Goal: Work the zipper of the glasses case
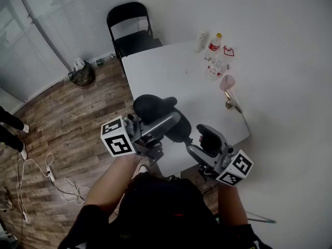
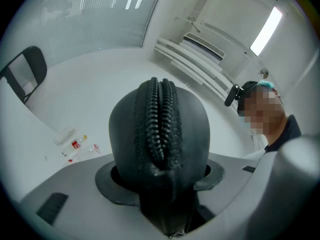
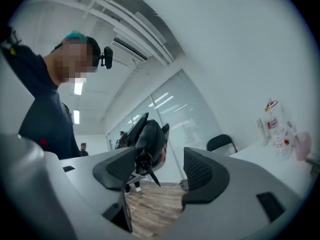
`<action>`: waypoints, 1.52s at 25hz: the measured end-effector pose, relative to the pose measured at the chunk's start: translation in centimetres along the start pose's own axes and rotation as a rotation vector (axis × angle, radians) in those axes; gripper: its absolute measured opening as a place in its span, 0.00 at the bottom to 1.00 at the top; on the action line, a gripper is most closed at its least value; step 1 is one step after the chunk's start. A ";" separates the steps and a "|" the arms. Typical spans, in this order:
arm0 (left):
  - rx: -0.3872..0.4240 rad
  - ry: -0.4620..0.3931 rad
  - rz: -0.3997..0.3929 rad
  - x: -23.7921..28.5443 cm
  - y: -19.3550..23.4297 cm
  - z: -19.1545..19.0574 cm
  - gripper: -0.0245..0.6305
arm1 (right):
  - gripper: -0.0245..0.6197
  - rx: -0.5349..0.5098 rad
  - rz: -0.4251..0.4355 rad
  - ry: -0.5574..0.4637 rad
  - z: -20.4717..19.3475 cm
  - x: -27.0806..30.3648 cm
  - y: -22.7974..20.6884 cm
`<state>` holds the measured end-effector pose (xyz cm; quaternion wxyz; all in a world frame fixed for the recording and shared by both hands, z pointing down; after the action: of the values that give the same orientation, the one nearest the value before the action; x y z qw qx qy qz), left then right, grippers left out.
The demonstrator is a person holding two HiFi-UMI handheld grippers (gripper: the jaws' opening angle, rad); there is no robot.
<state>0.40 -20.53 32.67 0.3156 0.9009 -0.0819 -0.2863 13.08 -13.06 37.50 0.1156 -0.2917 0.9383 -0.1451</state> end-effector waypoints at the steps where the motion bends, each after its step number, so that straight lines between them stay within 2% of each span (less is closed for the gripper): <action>1: 0.009 -0.004 0.014 0.3 0.2 0.5 0.45 | 0.50 -0.037 -0.047 0.011 -0.4 -0.2 -0.5; 3: 0.019 -0.014 0.041 1.2 1.1 1.8 0.45 | 0.50 -0.083 -0.123 0.038 -1.2 0.3 -1.8; 5: 0.028 -0.028 0.072 1.9 1.5 2.9 0.45 | 0.50 -0.089 -0.157 0.056 -2.0 1.3 -2.0; 7: 0.041 -0.046 0.112 2.2 1.0 3.5 0.45 | 0.48 -0.118 -0.162 0.062 -2.5 2.3 -0.7; 9: 0.058 -0.069 0.142 2.2 0.2 4.0 0.45 | 0.40 -0.184 -0.153 0.043 -2.3 3.3 1.1; 15: 0.075 -0.082 0.163 2.5 0.2 4.3 0.45 | 0.20 -0.313 -0.146 -0.004 -1.3 5.0 1.3; 20: 0.086 -0.082 0.179 2.6 0.6 4.3 0.45 | 0.17 -0.334 -0.149 -0.008 -1.1 5.9 1.0; 24: 0.086 -0.096 0.195 1.7 -0.1 4.5 0.45 | 0.07 -0.351 -0.172 -0.007 -0.9 6.2 2.2; 33: 0.095 -0.131 0.223 1.0 1.0 5.2 0.44 | 0.06 -0.365 -0.229 0.026 -0.3 5.5 0.4; 38: 0.116 -0.085 0.193 0.8 0.2 4.5 0.44 | 0.06 -0.462 -0.228 0.082 0.1 4.5 0.3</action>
<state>-1.51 -23.28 29.57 0.2853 0.8927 -0.1981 -0.2872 9.30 -15.48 36.69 -0.0093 -0.4082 0.9115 0.0491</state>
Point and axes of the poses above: the fingertips, and each gripper's own axes: x forward along the fingers, y to its left, z out of its top, the point moved 4 cm from there along -x, backward along the fingers
